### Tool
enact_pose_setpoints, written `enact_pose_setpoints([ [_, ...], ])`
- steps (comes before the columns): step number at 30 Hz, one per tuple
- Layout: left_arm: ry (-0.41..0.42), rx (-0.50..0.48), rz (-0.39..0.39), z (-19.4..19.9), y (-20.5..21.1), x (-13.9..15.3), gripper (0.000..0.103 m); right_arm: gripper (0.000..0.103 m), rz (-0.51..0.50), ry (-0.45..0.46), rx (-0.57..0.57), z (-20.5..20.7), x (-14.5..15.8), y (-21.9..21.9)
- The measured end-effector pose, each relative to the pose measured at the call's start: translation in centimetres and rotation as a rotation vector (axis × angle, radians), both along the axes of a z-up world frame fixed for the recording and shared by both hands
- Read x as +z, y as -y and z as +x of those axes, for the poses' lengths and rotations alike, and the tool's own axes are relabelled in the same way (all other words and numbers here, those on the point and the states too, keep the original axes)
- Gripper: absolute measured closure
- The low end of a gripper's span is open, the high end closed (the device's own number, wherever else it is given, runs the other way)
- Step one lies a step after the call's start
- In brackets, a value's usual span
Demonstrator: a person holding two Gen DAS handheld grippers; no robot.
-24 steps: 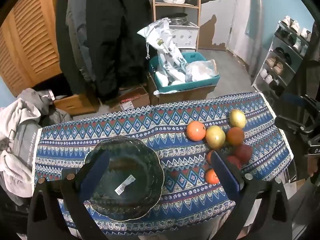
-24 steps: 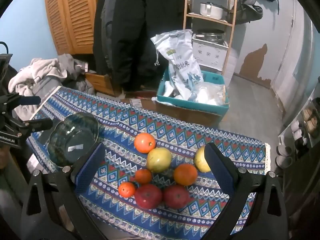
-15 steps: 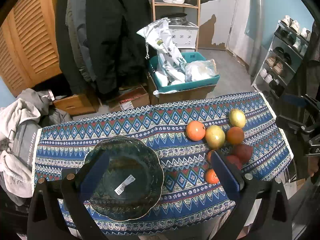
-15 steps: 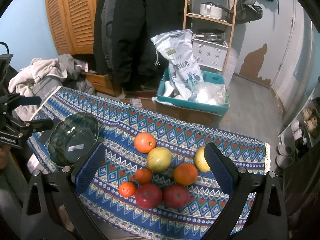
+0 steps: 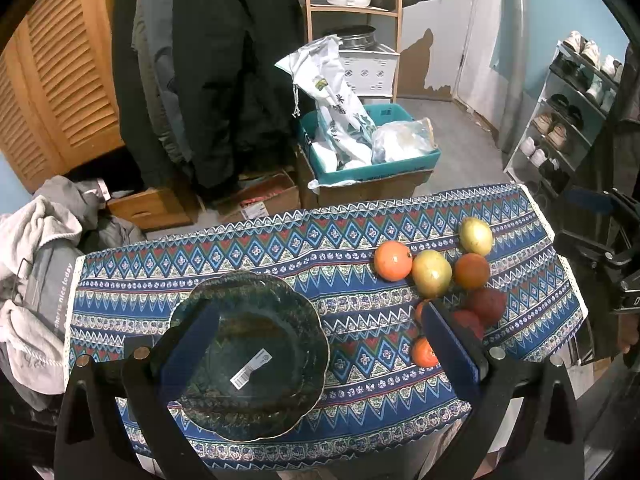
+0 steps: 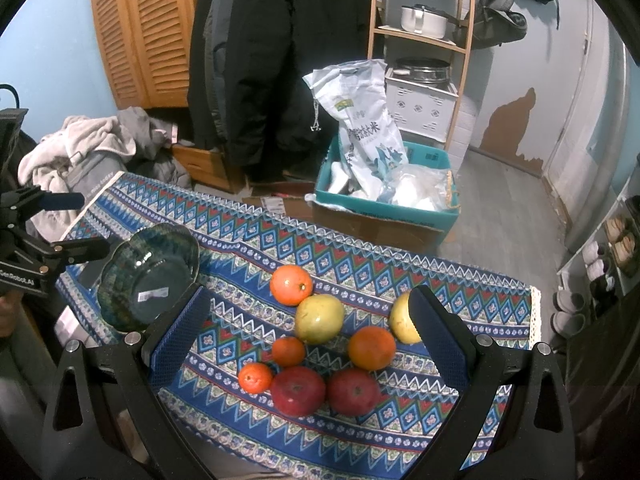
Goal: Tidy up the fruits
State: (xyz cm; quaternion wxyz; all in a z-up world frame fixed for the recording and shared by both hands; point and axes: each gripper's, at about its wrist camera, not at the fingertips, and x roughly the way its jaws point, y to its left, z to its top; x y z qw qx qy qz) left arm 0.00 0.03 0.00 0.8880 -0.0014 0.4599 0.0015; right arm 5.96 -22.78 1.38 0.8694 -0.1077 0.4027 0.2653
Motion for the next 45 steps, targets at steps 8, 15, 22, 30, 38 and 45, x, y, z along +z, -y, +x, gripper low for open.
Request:
enact_pose_setpoints([
  [8,-0.004,0.005,-0.001,-0.1,-0.4,-0.2,0.001,0.005,-0.001,0.001,0.0,0.1,0.1,0.0],
  [15,-0.014,0.013,-0.006,0.1,-0.6,-0.1,0.001,0.005,0.0,0.0,0.001,0.1,0.1,0.0],
  [22,-0.002,0.014,0.0,0.1,-0.6,-0.1,0.001,0.005,-0.001,0.0,0.0,0.1,0.1,0.0],
  [30,-0.006,0.018,0.008,0.2,-0.5,-0.4,0.001,0.005,-0.003,-0.001,-0.002,0.1,0.1,0.0],
  [38,0.018,0.019,0.044,0.2,-0.5,-0.6,0.001,0.005,-0.011,-0.008,-0.011,0.0,0.3,0.3],
  [45,0.002,0.019,0.046,0.5,-0.5,-1.3,0.001,0.005,-0.014,-0.008,-0.013,0.2,0.3,0.5],
])
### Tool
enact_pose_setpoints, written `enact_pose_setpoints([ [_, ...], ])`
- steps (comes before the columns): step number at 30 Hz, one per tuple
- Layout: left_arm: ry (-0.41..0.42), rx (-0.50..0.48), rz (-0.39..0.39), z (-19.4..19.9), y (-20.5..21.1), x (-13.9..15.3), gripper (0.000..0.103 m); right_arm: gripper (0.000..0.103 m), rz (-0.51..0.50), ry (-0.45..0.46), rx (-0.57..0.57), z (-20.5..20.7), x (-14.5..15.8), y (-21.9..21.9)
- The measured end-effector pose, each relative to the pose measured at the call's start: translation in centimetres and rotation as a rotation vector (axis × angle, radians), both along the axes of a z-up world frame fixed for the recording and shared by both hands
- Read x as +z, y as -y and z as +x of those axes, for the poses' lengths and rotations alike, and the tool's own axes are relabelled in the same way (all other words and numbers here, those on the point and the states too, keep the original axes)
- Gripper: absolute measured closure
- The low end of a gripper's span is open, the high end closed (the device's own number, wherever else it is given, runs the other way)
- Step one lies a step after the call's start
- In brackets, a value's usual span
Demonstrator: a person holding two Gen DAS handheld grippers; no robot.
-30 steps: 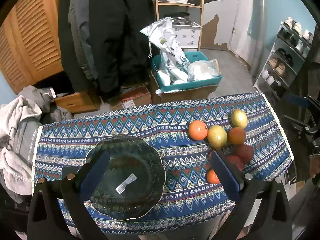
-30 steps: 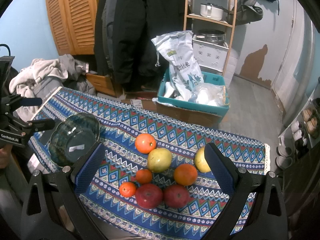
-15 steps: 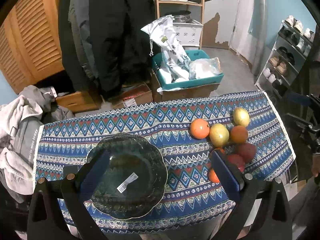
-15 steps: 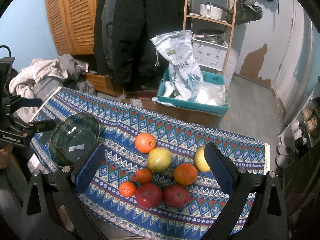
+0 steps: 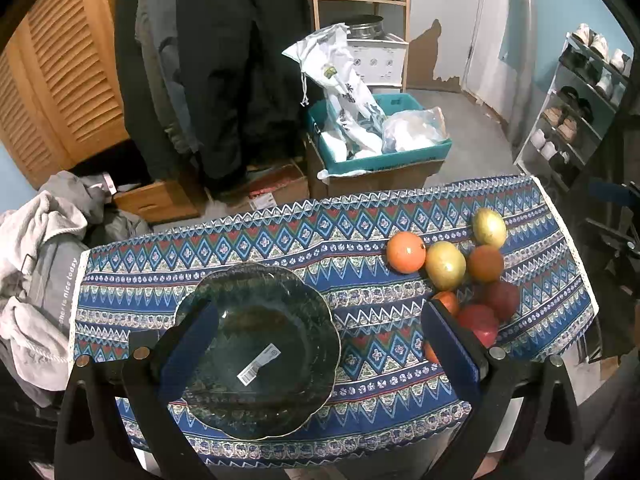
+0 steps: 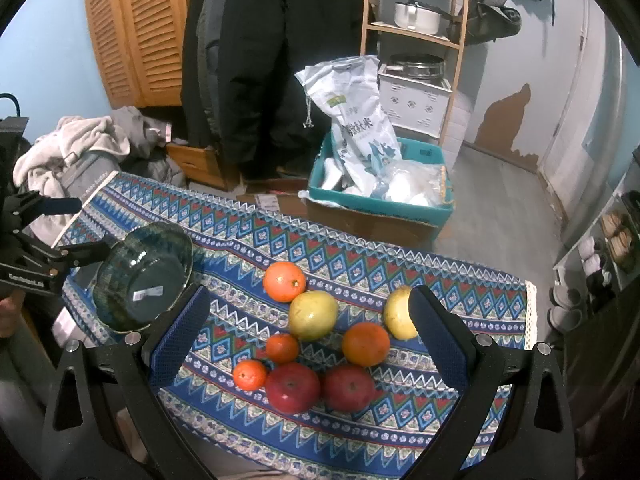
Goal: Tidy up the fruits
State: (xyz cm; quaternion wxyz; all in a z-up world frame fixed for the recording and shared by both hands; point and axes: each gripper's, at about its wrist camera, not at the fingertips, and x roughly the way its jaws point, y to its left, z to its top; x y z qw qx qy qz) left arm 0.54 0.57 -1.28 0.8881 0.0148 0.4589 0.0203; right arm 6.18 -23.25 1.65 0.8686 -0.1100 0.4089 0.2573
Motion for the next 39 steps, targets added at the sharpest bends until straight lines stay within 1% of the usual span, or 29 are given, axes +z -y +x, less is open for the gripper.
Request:
enact_pose_setpoints([
  [6,-0.012,0.0,0.009,0.2,0.1,-0.3,0.001,0.005,-0.002,0.003,-0.007,0.2,0.0,0.4],
  [12,-0.006,-0.007,0.025,0.4,0.1,-0.4,0.001,0.005,-0.021,0.009,-0.014,0.6,0.0,0.8],
  [14,-0.002,-0.004,0.032,0.7,0.1,-0.7,0.001,0.005,-0.027,0.009,-0.023,0.9,0.0,1.1],
  [15,0.011,-0.008,0.021,0.9,0.1,-0.8,0.001,0.005,-0.028,0.01,-0.029,1.1,0.1,1.3],
  [18,-0.002,-0.026,0.022,1.9,0.2,-1.3,0.001,0.005,-0.026,-0.009,-0.036,2.2,0.2,1.9],
  [22,-0.032,-0.061,0.04,3.6,0.8,-2.1,0.001,0.005,-0.046,-0.033,-0.049,3.6,-0.3,2.3],
  [27,-0.108,-0.102,0.064,6.0,1.4,-3.1,0.001,0.005,-0.099,-0.086,-0.044,5.8,-1.8,2.7],
  [29,-0.145,-0.117,0.052,7.2,1.6,-3.5,0.001,0.005,-0.115,-0.115,-0.046,6.8,-2.6,3.0],
  [32,-0.173,-0.141,0.028,8.8,1.9,-4.2,0.001,0.005,-0.122,-0.169,-0.049,8.3,-3.8,3.3],
  [36,-0.207,-0.169,0.042,11.0,2.7,-5.8,0.001,0.005,-0.139,-0.217,-0.048,10.3,-5.0,3.7],
  [39,-0.242,-0.19,0.026,12.6,3.3,-7.4,0.001,0.005,-0.152,-0.247,-0.049,11.7,-6.2,3.9],
])
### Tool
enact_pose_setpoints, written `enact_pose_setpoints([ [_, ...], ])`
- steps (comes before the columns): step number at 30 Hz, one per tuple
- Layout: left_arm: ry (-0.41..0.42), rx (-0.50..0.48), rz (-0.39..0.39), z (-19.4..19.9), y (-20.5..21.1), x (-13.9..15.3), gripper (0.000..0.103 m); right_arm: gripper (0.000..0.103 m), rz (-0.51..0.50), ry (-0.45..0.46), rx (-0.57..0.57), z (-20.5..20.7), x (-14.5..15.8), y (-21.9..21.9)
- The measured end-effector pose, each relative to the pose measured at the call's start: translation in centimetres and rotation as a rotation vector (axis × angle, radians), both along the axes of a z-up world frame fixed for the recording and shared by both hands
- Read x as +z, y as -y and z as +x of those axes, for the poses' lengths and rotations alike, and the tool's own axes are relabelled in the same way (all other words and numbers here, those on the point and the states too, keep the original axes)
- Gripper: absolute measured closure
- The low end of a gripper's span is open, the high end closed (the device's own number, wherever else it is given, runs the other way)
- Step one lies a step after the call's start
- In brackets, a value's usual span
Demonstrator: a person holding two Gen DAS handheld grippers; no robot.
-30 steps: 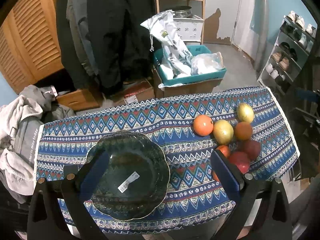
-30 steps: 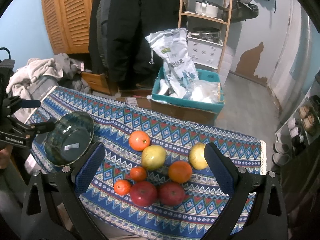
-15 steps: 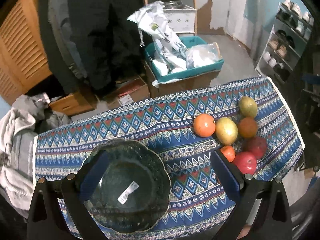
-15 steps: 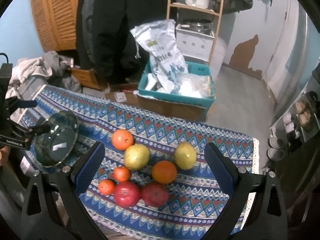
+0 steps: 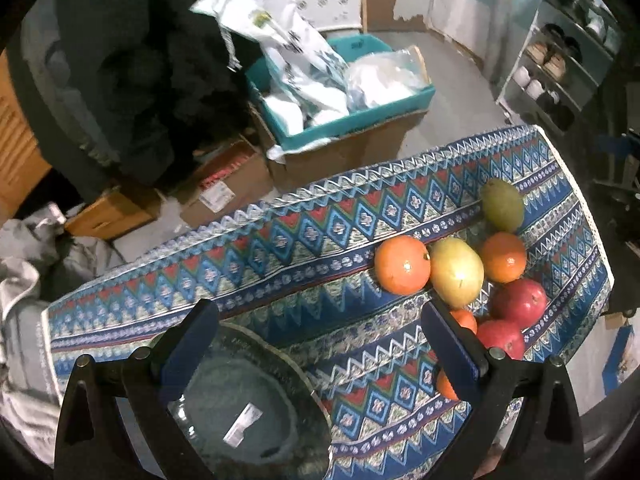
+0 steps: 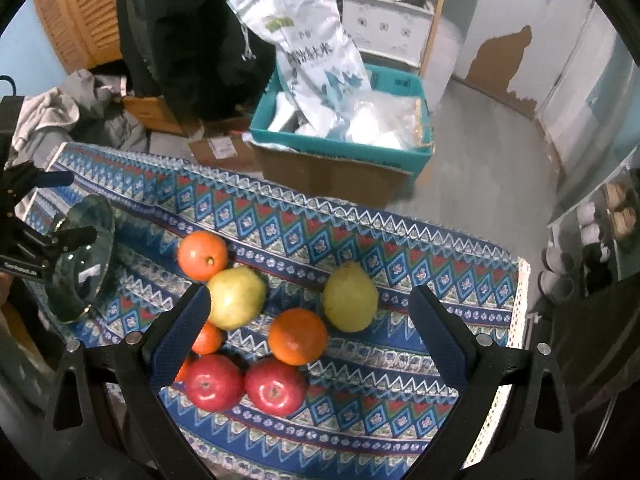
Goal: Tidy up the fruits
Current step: 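Grasp a yellow pear with the right tool while the left tool grasps an orange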
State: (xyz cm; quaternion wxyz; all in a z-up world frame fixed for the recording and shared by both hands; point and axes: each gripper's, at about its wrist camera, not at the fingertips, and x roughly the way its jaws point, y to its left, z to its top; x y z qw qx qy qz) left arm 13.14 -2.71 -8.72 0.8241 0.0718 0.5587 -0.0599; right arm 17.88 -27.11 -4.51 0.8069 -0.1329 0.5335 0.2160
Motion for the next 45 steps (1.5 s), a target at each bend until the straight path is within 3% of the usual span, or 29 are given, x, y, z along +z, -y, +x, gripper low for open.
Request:
enact_pose_setpoints([
  [4,-0.027,-0.039,-0.015,2.1,1.0,-2.2,0.001,0.005,-0.019,-0.046,-0.023,1.9,-2.1,0.6],
  [7,-0.043,-0.083,0.024,3.4,2.2,-3.8,0.001,0.005,-0.034,-0.075,-0.036,2.9,-4.1,1.0],
  [16,-0.092,-0.21,0.035,4.5,4.9,-7.4,0.001,0.005,-0.047,-0.191,-0.051,4.4,-10.5,1.7],
  [22,-0.148,-0.237,0.031,5.1,5.7,-9.8,0.001,0.005,-0.042,-0.234,-0.067,5.5,-12.9,2.2],
  [36,-0.194,-0.309,0.022,6.0,7.4,-13.2,0.001,0.007,-0.016,-0.323,-0.091,7.8,-17.0,1.7],
  [43,-0.208,-0.299,-0.031,7.1,7.5,-14.1,0.001,0.022,0.001,-0.37,-0.116,8.3,-19.0,1.6],
  [45,-0.214,-0.297,-0.055,7.4,7.3,-14.5,0.01,0.029,-0.029,-0.387,-0.143,8.3,-19.6,1.6],
])
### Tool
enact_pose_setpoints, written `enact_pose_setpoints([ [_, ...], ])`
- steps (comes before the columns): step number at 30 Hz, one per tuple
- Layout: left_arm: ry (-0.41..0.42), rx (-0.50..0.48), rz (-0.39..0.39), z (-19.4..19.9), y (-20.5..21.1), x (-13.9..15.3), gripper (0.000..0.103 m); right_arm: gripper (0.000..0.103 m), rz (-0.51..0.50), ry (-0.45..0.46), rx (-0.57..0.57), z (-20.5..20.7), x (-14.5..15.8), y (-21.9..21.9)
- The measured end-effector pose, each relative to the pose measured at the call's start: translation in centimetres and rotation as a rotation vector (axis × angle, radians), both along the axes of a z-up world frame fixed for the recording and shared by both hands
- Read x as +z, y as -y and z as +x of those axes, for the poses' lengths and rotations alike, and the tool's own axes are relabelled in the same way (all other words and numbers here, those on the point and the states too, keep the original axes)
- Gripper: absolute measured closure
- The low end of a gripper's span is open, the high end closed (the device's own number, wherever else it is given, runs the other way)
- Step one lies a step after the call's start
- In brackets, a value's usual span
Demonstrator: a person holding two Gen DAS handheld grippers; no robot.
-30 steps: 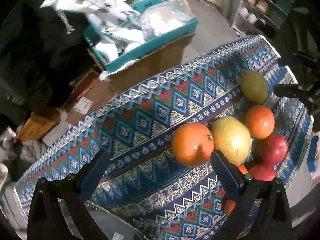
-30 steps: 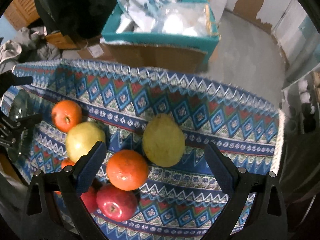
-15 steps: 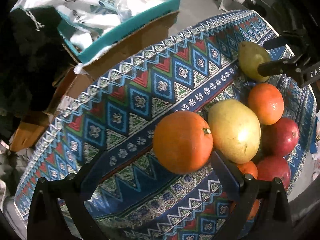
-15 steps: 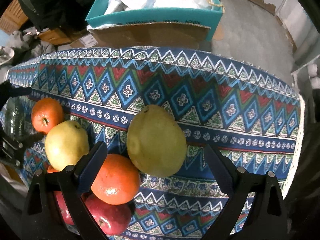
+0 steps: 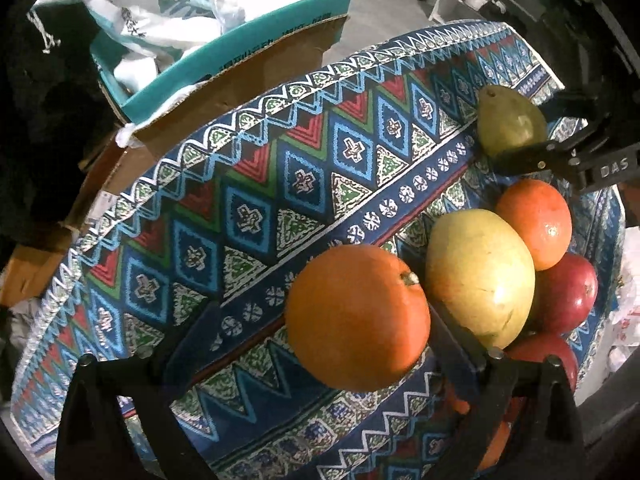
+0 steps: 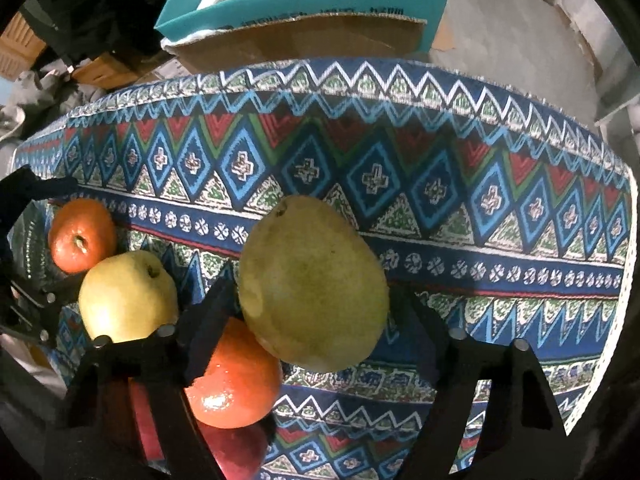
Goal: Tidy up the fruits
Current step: 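Grasp a yellow pear with the right tool while the left tool grasps an orange, then lift and carry the pear and orange over the glass bowl with both tools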
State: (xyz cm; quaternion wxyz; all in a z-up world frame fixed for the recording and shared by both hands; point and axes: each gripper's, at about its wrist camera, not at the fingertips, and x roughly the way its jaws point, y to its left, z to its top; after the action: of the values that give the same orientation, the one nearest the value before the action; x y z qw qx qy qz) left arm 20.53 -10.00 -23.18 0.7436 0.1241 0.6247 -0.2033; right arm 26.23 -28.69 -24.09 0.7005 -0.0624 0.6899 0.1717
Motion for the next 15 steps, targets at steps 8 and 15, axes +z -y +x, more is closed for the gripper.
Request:
enact_pose_setpoints([
  [8,-0.002,-0.004,-0.046,-0.1,0.5,-0.1,0.037,0.036,0.01,0.03,-0.014,-0.7,0.4,1.0],
  [15,0.031,0.023,-0.021,-1.2,0.4,0.8,0.037,0.037,-0.007,0.06,-0.017,-2.1,1.3,1.7],
])
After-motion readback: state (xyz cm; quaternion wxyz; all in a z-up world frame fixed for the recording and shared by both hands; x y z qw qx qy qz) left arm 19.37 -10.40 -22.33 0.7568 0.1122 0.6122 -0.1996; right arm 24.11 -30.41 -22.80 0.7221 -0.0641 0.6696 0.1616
